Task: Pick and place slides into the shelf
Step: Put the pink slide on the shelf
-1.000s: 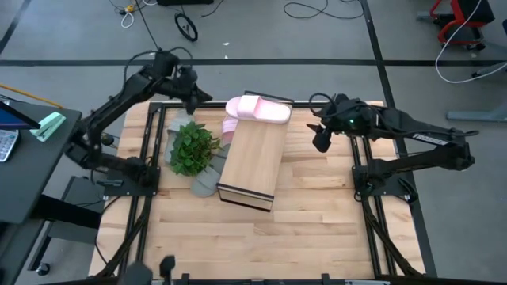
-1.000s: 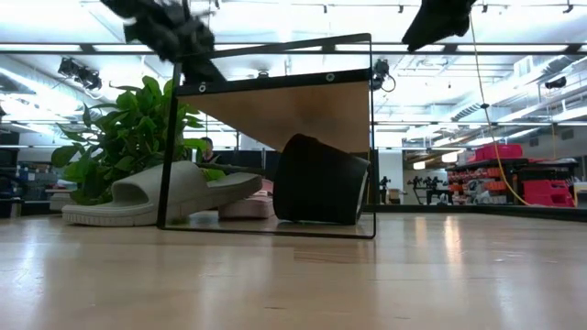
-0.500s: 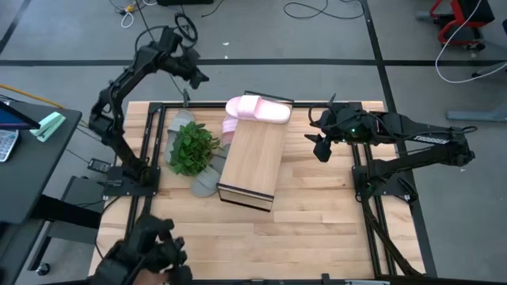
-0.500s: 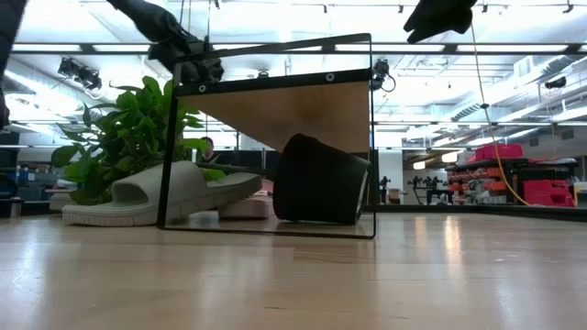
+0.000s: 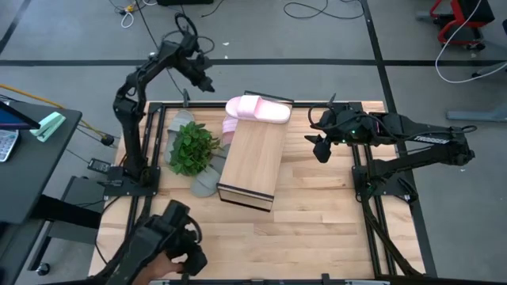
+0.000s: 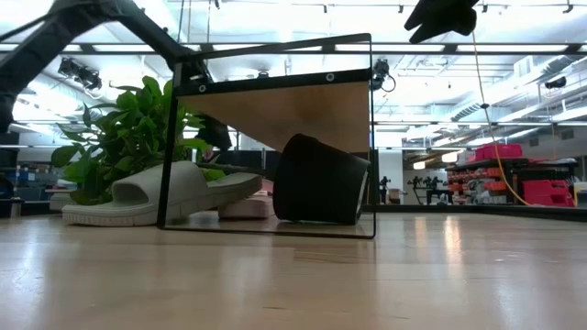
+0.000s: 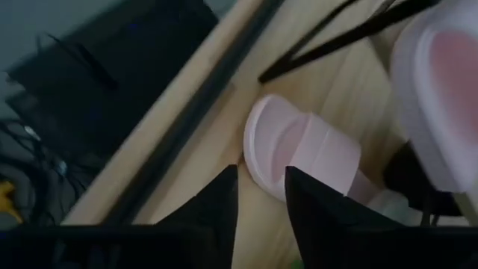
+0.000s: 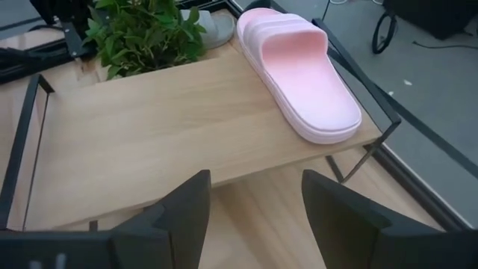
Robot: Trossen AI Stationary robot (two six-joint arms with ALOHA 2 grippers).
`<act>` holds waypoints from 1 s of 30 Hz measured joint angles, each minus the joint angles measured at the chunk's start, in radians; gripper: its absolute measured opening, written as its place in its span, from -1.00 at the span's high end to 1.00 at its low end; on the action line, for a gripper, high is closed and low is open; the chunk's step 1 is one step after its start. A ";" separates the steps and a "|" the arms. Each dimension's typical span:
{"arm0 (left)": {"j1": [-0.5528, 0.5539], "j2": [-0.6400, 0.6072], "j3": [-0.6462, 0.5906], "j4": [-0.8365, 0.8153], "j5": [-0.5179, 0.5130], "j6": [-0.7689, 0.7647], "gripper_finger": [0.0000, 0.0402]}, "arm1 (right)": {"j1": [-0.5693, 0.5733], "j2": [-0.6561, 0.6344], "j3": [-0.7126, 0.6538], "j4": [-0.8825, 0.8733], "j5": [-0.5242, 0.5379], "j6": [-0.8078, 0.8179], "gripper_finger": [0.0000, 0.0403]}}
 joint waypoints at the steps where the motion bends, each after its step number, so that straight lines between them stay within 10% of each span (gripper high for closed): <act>1: -0.004 0.012 0.000 -0.008 0.000 0.009 0.38 | 0.000 0.000 0.000 0.000 0.000 0.006 -0.08; 30: -0.086 0.162 -0.001 0.017 0.048 0.067 0.03 | 0.031 0.000 0.000 0.000 -0.002 0.063 -0.08</act>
